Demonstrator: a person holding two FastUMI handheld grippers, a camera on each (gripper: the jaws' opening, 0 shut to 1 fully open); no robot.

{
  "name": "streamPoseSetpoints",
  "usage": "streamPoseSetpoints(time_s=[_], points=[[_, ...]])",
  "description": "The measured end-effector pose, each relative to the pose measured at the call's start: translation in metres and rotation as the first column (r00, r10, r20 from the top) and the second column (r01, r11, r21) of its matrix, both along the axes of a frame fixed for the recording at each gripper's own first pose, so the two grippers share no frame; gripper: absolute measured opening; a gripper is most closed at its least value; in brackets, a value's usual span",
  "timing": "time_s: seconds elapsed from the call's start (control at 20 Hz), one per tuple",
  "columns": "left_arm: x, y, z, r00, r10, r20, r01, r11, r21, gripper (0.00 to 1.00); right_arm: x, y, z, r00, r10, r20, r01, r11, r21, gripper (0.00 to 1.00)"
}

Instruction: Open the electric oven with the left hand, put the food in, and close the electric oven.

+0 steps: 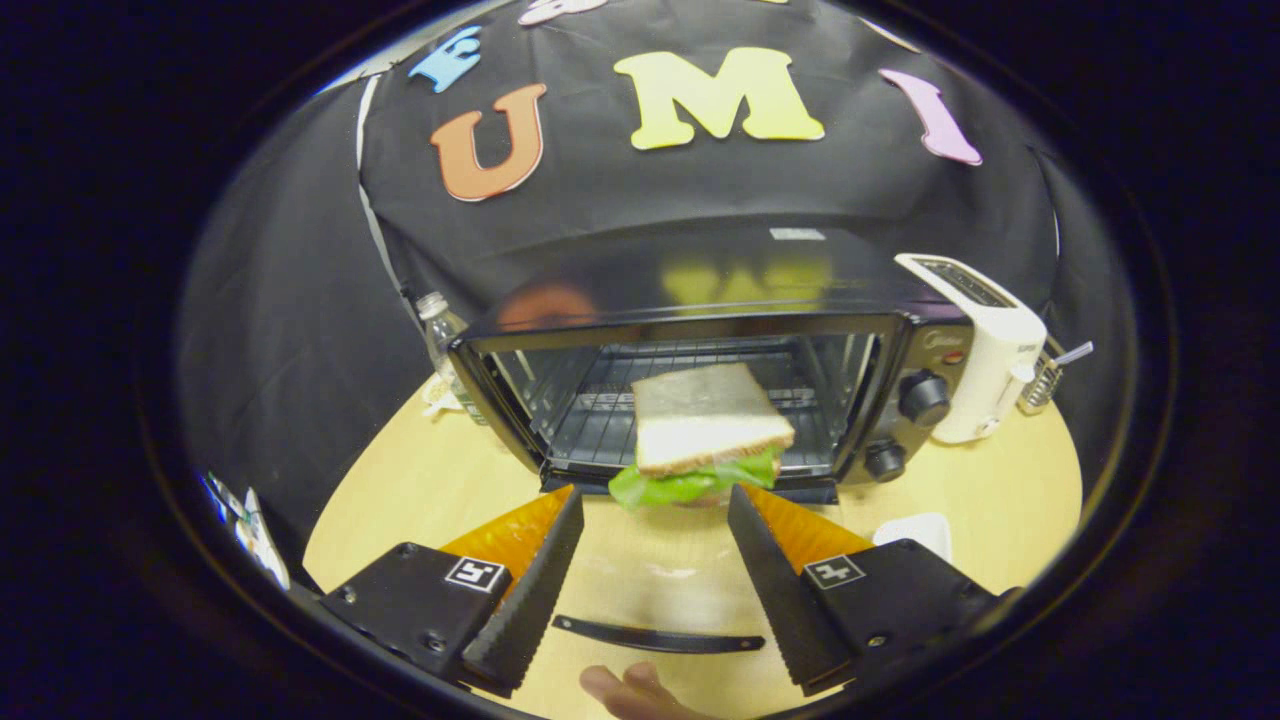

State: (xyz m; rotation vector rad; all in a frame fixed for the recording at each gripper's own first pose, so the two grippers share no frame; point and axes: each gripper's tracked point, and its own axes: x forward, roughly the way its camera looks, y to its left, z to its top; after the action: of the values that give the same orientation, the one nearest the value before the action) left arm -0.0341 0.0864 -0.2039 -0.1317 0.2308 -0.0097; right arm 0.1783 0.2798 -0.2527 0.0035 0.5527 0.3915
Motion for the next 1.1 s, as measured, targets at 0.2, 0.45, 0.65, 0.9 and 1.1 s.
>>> streamPoseSetpoints(time_s=[0.2, 0.45, 0.65, 0.9, 1.1], points=[[0.018, -0.017, -0.005, 0.999, -0.036, -0.026, 0.036, 0.999, 0.013, 0.93, -0.038, -0.028, 0.052, 0.991, -0.003, 0.135, -0.002, 0.999, 0.034, 0.94], [0.047, -0.049, -0.021, 0.993, -0.080, -0.088, 0.083, 0.996, 0.034, 0.93, -0.100, -0.082, 0.131, 0.946, -0.046, 0.320, 0.017, 0.995, 0.094, 0.94], [0.065, -0.082, -0.046, 0.978, -0.130, -0.163, 0.138, 0.990, 0.039, 0.93, -0.147, -0.140, 0.185, 0.877, -0.112, 0.467, 0.067, 0.991, 0.112, 0.94], [0.078, -0.134, -0.092, 0.932, -0.198, -0.303, 0.218, 0.975, 0.034, 0.94, -0.209, -0.209, 0.218, 0.793, -0.171, 0.585, 0.136, 0.985, 0.103, 0.83], [0.084, -0.166, -0.119, 0.896, -0.225, -0.383, 0.264, 0.963, 0.053, 0.93, -0.242, -0.243, 0.226, 0.762, -0.189, 0.619, 0.159, 0.982, 0.104, 0.84]])
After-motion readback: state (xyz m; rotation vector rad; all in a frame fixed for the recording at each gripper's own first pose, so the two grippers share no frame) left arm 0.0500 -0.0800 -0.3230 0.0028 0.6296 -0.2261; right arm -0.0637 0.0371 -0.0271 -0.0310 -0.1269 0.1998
